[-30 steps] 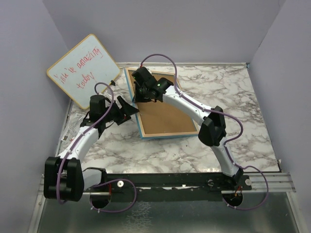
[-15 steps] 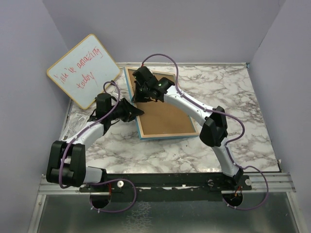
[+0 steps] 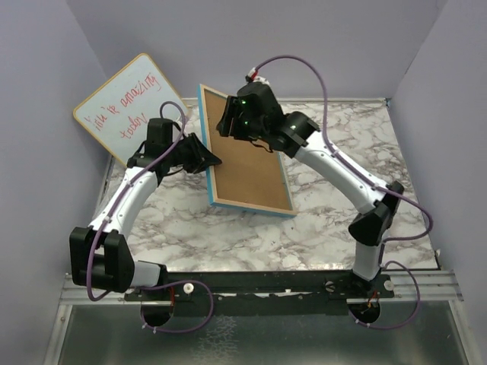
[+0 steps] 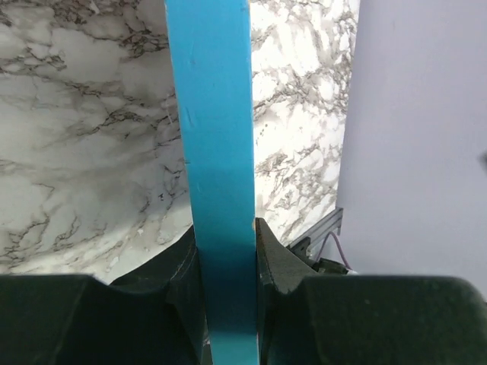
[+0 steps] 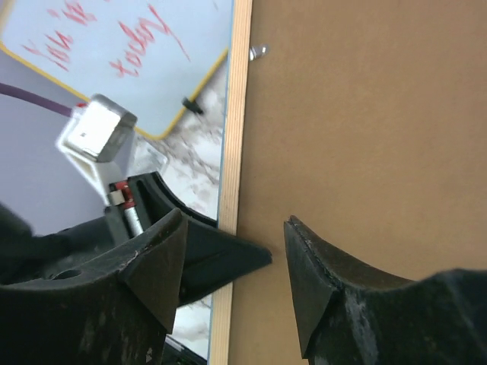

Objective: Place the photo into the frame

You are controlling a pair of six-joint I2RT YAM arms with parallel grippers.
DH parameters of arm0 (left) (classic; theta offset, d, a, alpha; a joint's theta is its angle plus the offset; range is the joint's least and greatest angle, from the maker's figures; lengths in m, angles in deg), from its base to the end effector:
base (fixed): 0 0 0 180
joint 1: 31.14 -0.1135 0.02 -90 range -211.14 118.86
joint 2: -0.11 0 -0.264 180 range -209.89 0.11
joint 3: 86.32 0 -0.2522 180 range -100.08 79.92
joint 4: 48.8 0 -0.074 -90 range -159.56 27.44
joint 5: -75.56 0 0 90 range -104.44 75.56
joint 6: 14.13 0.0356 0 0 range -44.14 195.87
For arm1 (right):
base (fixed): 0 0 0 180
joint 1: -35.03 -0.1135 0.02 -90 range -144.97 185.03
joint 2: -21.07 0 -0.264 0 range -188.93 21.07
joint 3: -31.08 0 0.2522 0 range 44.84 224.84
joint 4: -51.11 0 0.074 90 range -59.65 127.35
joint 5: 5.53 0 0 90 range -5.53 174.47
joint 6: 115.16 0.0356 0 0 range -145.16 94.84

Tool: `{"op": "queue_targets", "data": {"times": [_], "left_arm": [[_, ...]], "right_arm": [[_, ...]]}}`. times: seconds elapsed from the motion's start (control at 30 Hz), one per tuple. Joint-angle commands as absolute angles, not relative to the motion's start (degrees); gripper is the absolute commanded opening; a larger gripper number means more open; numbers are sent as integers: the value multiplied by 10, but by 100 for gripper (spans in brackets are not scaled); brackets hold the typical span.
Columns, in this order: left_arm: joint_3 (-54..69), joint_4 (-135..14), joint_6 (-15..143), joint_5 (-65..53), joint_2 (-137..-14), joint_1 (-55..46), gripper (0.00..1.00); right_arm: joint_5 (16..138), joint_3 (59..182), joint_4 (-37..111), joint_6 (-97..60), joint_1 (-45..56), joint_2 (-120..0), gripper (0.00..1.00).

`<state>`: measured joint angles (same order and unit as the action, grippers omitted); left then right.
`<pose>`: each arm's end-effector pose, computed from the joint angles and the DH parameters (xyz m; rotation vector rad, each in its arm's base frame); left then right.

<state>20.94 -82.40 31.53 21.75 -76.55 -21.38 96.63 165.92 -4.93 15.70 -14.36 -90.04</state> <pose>0.2844 -0.0702 0.2906 -0.3333 2.3305 -1.1974 0.2907 0.3276 0.4031 -0.0349 2.2026 0.6931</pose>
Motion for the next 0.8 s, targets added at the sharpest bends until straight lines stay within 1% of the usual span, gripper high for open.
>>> {"op": "queue_targets", "data": {"times": [0.0, 0.17, 0.3, 0.47, 0.77], "left_arm": [[102, -860, 428, 159, -761, -216, 0], [34, -912, 412, 149, -759, -216, 0], [-18, -967, 430, 126, -753, -216, 0], [-70, -1023, 465, 81, -744, -216, 0], [-129, -1034, 518, 26, -730, -190, 0]], "right_arm": [[1045, 1634, -29, 112, -136, -822, 59], [1062, 1597, -34, 96, -133, -750, 61], [1052, 1578, -34, 85, -132, -721, 62], [1032, 1564, -46, 92, -131, -713, 59], [1000, 1579, -55, 133, -129, -723, 57]]}}
